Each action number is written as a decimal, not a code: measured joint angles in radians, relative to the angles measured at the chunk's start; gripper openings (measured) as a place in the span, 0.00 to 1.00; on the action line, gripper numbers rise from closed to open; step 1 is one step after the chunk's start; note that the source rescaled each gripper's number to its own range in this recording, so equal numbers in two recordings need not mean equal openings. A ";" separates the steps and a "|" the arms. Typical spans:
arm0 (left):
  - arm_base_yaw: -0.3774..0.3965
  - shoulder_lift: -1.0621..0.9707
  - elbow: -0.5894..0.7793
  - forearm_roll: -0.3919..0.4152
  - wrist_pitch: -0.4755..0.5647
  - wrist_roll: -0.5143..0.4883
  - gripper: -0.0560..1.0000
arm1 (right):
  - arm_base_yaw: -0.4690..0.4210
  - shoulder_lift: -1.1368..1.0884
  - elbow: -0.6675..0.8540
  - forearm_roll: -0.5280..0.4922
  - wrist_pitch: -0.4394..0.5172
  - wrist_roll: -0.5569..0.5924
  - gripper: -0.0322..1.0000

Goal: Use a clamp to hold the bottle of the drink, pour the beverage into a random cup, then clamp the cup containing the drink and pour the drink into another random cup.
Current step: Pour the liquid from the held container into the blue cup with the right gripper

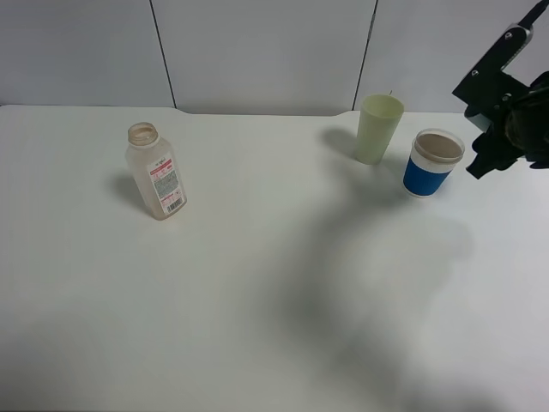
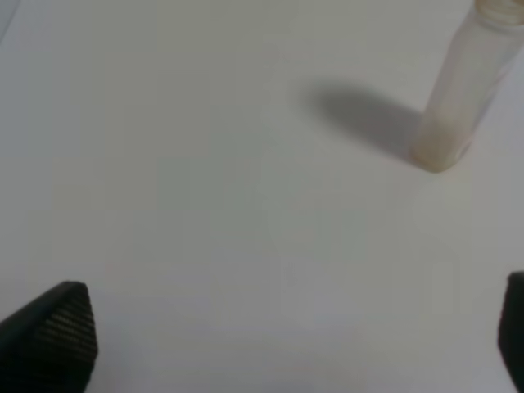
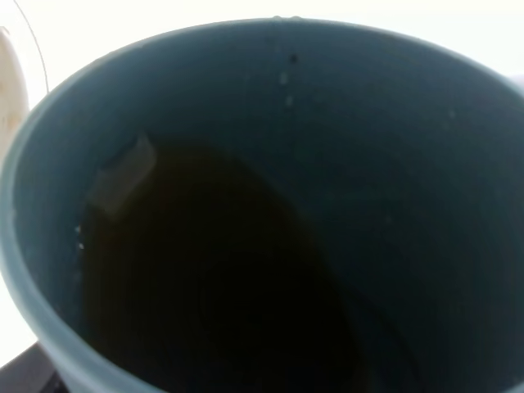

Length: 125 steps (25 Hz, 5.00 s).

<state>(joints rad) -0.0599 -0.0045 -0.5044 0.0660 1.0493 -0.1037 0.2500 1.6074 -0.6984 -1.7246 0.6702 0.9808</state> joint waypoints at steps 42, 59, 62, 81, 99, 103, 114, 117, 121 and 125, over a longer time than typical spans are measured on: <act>0.000 0.000 0.000 0.000 0.000 0.000 1.00 | 0.000 0.000 0.000 0.000 0.048 -0.163 0.03; 0.000 0.000 0.000 0.000 0.000 0.000 1.00 | 0.000 0.000 0.000 0.000 0.053 -0.247 0.03; 0.000 0.000 0.000 0.000 0.000 0.000 1.00 | 0.000 0.000 0.000 0.000 0.054 -0.263 0.03; 0.000 0.000 0.000 0.000 0.000 0.000 1.00 | 0.011 0.000 -0.047 -0.002 0.083 -0.286 0.03; 0.000 0.000 0.000 0.000 0.000 0.000 1.00 | 0.011 0.000 -0.052 -0.002 0.090 -0.387 0.03; 0.000 0.000 0.000 0.000 0.000 0.000 1.00 | 0.011 0.000 -0.052 -0.002 0.090 -0.464 0.03; 0.000 0.000 0.000 0.000 0.000 0.000 1.00 | 0.011 0.000 -0.052 -0.002 0.092 -0.621 0.03; 0.000 0.000 0.000 0.000 0.000 0.000 1.00 | 0.011 0.000 -0.052 -0.002 0.093 -0.686 0.03; 0.000 0.000 0.000 0.000 0.000 0.000 1.00 | 0.011 0.000 -0.052 -0.002 0.093 -0.742 0.03; 0.000 0.000 0.000 0.000 0.000 0.000 1.00 | 0.011 0.000 -0.052 -0.002 0.097 -0.826 0.03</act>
<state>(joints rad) -0.0599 -0.0045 -0.5044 0.0660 1.0493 -0.1037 0.2613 1.6074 -0.7501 -1.7268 0.7675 0.1546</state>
